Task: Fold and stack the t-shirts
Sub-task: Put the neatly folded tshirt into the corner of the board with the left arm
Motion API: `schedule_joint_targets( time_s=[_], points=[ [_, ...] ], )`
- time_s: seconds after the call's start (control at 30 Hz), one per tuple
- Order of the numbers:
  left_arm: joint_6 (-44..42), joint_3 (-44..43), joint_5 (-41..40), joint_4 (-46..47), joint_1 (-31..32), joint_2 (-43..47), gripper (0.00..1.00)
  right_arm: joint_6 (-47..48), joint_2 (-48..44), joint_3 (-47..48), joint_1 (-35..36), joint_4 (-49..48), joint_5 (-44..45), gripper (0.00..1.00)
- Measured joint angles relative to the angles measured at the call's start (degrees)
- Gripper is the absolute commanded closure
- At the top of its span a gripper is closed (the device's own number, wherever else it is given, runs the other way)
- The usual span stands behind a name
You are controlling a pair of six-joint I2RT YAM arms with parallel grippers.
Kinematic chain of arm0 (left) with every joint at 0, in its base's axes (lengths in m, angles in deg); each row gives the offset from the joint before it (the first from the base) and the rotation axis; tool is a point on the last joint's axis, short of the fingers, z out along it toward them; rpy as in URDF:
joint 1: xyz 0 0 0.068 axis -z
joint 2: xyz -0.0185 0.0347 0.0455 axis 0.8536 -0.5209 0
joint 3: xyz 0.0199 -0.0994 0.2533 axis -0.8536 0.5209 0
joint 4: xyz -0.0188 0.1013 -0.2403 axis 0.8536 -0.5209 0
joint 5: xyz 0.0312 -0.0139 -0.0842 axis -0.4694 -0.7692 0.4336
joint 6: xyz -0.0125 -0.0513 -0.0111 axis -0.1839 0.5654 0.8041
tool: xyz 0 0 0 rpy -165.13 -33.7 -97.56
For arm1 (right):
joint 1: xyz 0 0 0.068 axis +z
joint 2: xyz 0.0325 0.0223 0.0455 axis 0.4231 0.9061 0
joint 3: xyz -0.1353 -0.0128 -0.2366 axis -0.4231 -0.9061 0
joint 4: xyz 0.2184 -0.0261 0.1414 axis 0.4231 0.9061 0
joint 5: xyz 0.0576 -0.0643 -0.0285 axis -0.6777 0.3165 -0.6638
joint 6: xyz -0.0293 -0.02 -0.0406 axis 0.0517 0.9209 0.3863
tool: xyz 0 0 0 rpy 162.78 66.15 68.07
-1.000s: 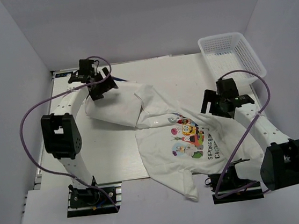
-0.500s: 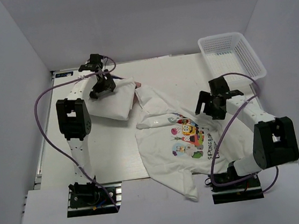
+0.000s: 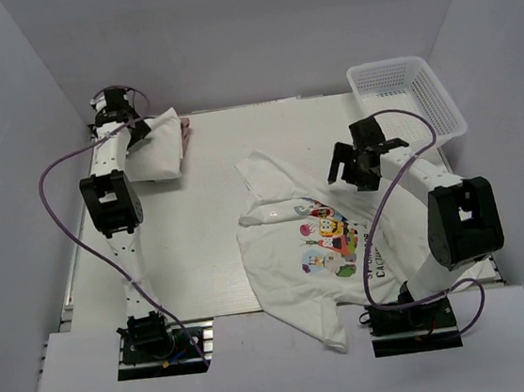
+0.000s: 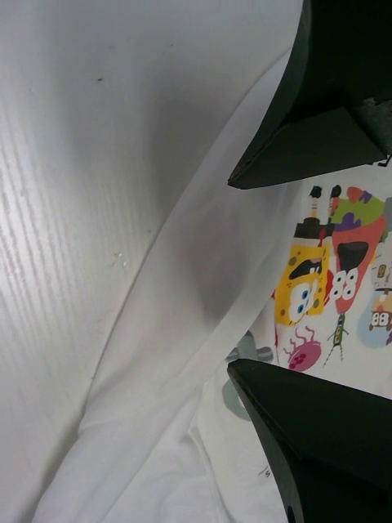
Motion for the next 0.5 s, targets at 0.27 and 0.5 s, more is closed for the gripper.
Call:
schedule_joint_targets(
  time_s=[0.27, 0.5],
  points=[
    [-5.03, -6.21, -2.82, 8.5, -4.66, -5.81, 0.0, 3.43, 2.64, 5.53, 2.43, 1.07, 2.27, 0.1],
    [-5.86, -2.54, 0.85, 10.67, -5.16, -2.49, 0.0, 9.42, 2.56, 8.76, 5.46, 2.01, 5.88, 0.1]
  ],
)
